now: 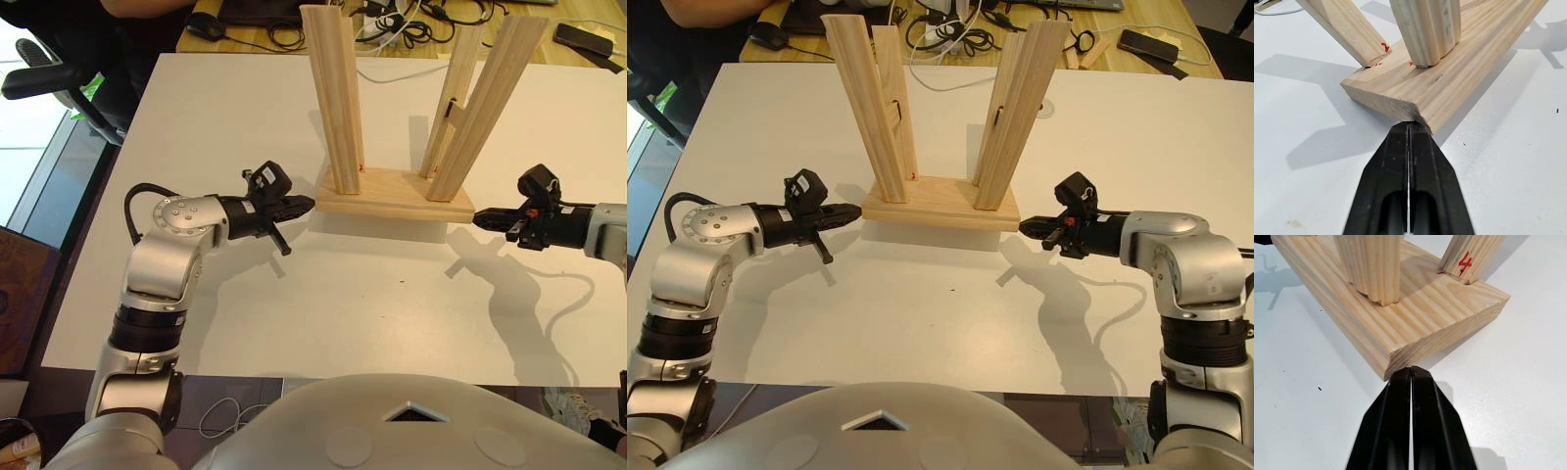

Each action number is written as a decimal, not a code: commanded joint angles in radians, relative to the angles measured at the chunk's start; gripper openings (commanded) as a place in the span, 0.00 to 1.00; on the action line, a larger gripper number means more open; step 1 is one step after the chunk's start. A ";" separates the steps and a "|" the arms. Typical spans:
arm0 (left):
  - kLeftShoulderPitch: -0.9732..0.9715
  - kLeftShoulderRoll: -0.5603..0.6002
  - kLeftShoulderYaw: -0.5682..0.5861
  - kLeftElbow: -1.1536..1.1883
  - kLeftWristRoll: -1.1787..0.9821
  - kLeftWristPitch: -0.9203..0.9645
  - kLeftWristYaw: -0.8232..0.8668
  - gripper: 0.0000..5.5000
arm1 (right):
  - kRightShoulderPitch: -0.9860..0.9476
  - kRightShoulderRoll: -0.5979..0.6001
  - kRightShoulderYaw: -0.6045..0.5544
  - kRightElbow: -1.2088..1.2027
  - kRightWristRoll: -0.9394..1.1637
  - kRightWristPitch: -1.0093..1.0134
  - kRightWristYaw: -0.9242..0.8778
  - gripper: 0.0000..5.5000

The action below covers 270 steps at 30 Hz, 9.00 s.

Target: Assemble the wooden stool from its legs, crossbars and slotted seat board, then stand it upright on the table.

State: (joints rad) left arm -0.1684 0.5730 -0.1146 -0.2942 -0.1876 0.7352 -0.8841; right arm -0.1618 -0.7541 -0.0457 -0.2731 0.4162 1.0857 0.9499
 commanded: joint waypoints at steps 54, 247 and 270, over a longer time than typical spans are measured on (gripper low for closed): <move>-0.049 -0.082 0.133 -0.181 -0.219 0.139 0.039 0.00 | 0.160 -0.009 -0.202 -0.089 0.204 -0.040 0.052 0.01; -0.245 -0.475 0.417 -0.305 -0.632 0.569 0.505 0.00 | -0.124 0.193 -0.369 -0.088 0.714 0.155 -0.207 0.00; -0.042 -0.286 0.261 -0.125 -0.247 0.146 0.632 0.14 | 0.068 0.143 -0.307 0.171 0.346 -0.256 -0.330 0.14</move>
State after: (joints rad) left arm -0.2283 0.2702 0.1431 -0.4411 -0.5004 1.0034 -0.2693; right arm -0.0960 -0.6304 -0.3040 -0.1812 0.8273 0.9080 0.6833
